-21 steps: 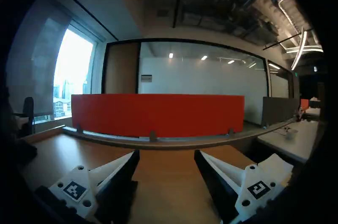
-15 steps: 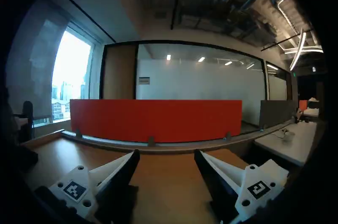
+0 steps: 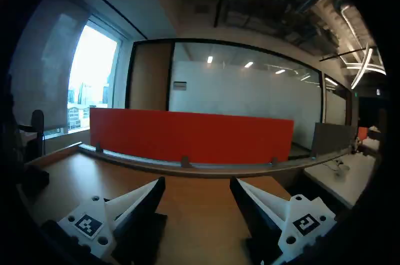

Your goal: Fold towel

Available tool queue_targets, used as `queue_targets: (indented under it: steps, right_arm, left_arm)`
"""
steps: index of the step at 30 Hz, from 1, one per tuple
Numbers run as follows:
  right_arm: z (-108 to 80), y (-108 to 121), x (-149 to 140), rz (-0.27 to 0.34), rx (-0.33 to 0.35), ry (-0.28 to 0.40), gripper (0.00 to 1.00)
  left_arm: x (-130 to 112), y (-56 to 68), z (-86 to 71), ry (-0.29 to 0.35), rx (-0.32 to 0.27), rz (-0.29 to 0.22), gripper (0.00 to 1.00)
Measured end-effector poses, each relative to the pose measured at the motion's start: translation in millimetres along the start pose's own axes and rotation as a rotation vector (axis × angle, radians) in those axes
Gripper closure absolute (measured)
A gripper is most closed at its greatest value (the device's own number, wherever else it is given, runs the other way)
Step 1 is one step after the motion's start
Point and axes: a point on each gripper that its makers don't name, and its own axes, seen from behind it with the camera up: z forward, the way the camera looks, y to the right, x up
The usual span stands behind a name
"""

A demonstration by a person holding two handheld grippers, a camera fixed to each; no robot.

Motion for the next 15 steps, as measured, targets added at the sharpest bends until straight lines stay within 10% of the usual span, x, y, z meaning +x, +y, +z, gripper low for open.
queue_targets:
  steps: [15]
  right_arm:
    - [-0.3,-31.3,-14.5,-0.117,0.16,-0.088,0.0]
  left_arm:
    - [-33.5,15.7,1.3,-0.142,-0.087,0.034,0.05]
